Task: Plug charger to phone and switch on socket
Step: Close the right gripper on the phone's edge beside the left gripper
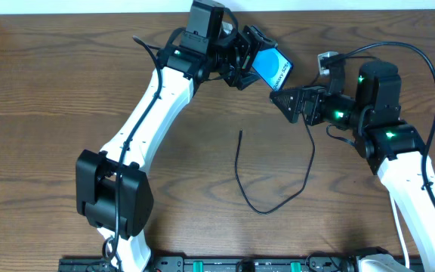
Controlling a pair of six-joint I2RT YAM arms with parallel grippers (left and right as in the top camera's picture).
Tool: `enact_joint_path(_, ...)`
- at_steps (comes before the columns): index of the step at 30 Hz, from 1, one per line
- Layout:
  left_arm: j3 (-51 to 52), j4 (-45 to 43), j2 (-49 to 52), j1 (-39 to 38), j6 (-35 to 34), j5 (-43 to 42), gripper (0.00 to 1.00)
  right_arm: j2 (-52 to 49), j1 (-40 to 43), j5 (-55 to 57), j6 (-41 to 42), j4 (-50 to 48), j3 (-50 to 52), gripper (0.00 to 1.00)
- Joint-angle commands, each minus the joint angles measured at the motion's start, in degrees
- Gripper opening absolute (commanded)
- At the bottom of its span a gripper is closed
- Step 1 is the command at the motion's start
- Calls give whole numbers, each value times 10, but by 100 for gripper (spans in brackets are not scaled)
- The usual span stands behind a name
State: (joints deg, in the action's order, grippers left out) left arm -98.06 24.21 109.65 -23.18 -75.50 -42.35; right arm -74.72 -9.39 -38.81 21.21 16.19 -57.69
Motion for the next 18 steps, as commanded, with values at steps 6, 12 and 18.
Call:
enact_joint_path(6, -3, -3, -12, -46, -70, 13, 7, 1, -21, 73, -16, -2, -13, 99)
enact_joint_path(12, -3, -3, -12, -64, -76, 20, 7, 1, -24, 120, -16, -2, -13, 97)
enact_joint_path(18, -3, -3, -12, -69, -76, 19, 7, 1, -23, 124, -16, -2, -13, 92)
